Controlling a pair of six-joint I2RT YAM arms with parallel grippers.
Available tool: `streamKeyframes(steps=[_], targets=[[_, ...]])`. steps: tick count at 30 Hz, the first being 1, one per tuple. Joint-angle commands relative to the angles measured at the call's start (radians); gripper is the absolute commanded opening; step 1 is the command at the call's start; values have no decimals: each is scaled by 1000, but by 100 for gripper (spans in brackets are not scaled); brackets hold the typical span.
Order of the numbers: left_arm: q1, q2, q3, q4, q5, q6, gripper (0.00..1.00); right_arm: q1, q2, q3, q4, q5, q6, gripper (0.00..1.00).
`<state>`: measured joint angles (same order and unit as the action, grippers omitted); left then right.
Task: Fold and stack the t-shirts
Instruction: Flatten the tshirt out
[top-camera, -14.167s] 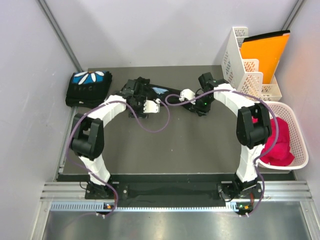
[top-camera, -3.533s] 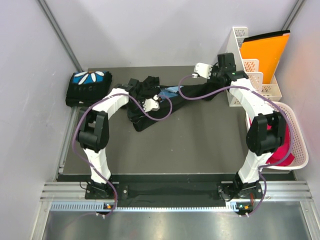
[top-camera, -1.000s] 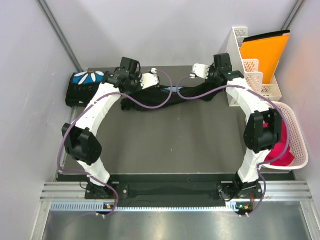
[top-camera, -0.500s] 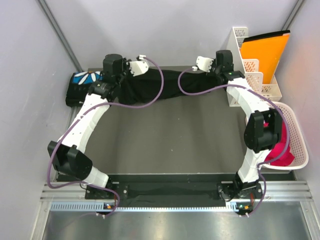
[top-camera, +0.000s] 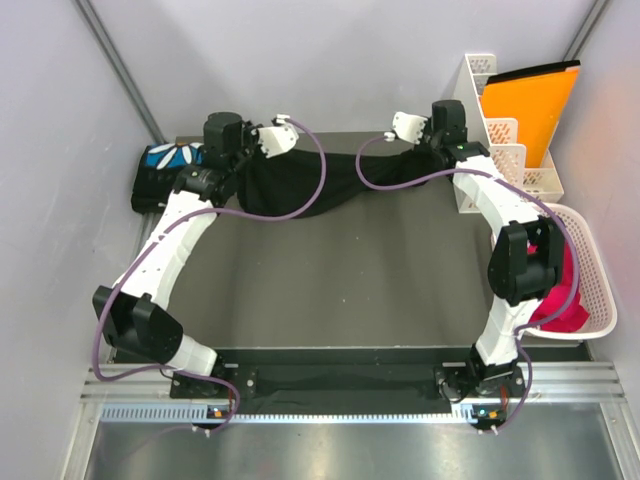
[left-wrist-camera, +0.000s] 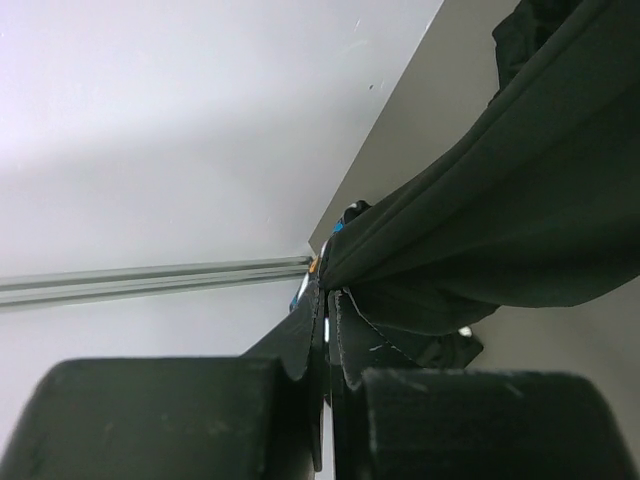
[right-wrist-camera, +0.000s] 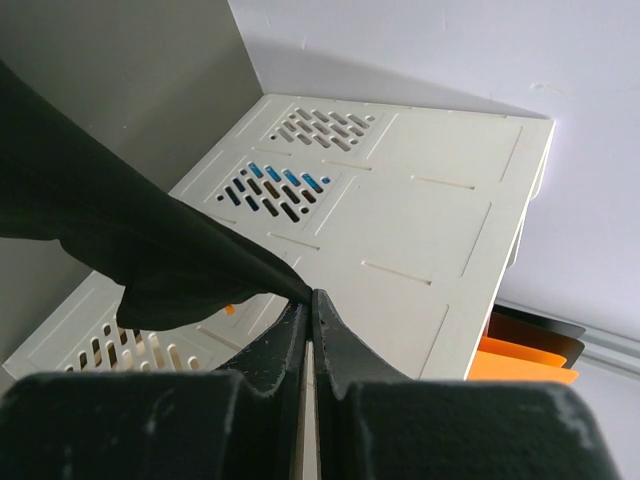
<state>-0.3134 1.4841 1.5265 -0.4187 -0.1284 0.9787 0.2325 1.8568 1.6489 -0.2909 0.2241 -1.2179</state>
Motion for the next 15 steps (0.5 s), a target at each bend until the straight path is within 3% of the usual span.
streamKeyframes(steps=[1,4,15], targets=[[16,-16,-37,117,-39,47,0,-7,-38,-9,58,26,21,0],[17,-15,-92,272,-189,112,0,-13,-39,-12,99,73,30,0],[76,8,-78,526,-381,166,0,-67,-50,48,206,179,124,0]])
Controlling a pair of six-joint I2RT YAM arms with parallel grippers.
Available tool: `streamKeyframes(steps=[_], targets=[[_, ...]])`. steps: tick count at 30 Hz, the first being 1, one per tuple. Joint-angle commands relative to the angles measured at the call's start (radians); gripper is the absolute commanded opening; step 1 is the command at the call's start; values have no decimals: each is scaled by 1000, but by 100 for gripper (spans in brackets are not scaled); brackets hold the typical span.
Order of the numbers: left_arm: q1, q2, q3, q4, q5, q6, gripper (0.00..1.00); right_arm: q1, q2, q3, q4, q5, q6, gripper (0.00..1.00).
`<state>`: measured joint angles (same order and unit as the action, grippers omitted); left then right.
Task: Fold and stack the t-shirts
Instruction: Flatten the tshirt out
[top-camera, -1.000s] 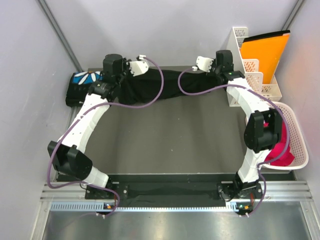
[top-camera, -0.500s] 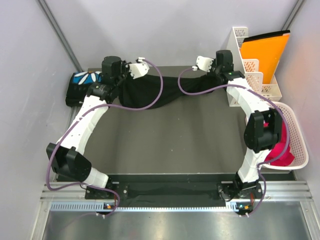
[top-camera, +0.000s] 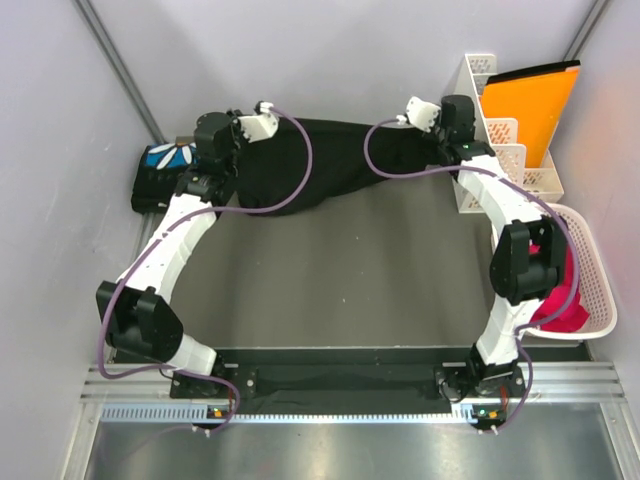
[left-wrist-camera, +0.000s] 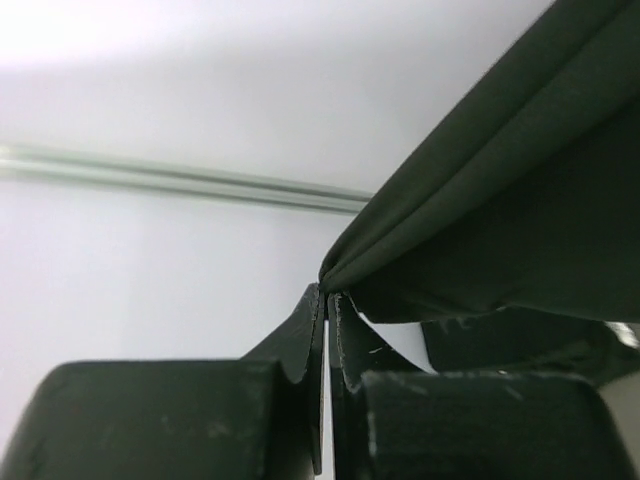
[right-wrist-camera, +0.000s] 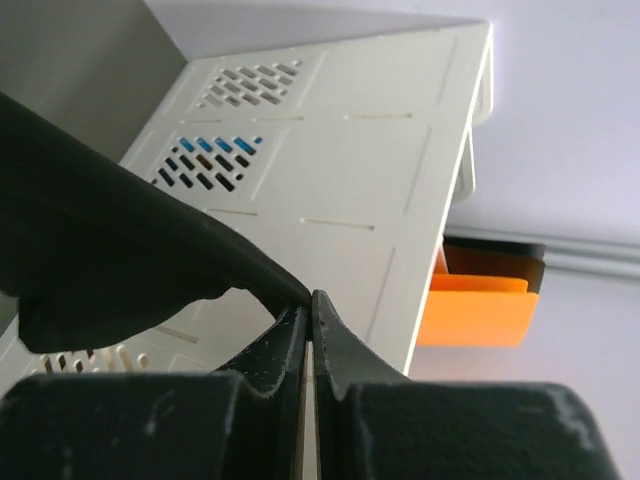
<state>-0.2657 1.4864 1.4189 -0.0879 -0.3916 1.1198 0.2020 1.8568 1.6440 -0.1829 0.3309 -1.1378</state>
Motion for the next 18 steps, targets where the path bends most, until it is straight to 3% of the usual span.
streamKeyframes(steps=[1,6,15,18], targets=[[29,3,34,207,-116,14,0,-39,-67,53,103,56,47,0],[29,-37,15,344,-40,-9,0,-41,-139,34,175,0,50,0],[29,-133,-32,309,230,-64,0,-52,-254,105,146,-137,122,0],[29,-190,-51,402,278,-130,0,-50,-344,62,175,-226,139,0]])
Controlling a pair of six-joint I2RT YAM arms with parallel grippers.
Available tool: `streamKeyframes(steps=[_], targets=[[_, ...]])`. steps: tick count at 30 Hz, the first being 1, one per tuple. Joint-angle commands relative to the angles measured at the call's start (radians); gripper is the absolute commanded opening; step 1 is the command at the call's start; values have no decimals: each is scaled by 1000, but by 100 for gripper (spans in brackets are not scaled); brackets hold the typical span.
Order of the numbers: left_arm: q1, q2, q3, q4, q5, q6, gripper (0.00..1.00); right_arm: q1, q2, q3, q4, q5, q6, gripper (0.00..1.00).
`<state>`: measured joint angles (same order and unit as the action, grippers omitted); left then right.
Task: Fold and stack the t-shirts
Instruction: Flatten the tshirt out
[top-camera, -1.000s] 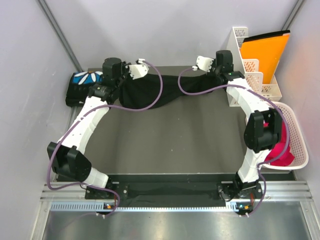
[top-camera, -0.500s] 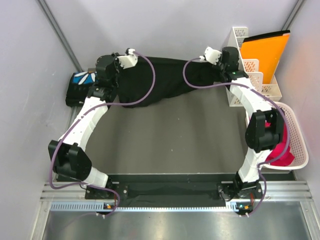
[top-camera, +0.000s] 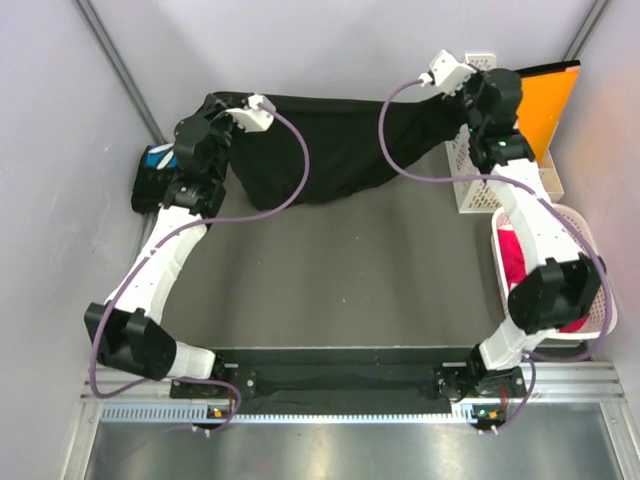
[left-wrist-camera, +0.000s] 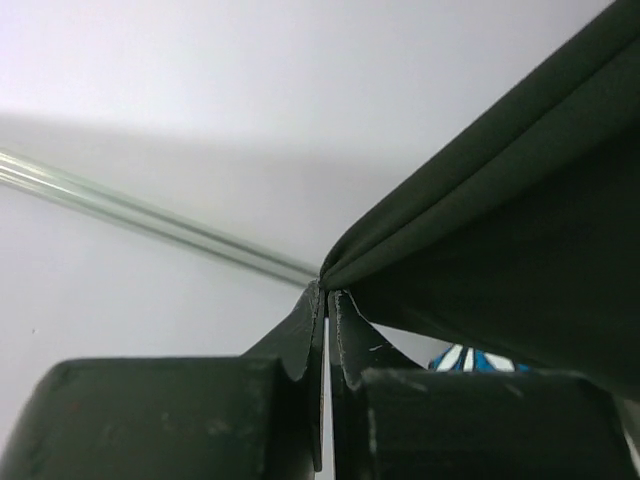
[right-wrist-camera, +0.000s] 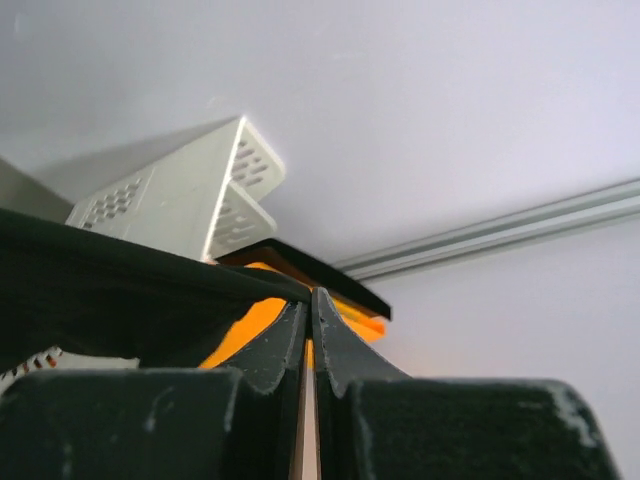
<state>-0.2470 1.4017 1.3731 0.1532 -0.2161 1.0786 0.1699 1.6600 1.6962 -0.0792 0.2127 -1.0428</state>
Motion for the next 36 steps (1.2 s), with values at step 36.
streamKeyframes(steps=[36], targets=[[5,371,507,380,-35,325,0,14,120,365,591,-70,-244,0]])
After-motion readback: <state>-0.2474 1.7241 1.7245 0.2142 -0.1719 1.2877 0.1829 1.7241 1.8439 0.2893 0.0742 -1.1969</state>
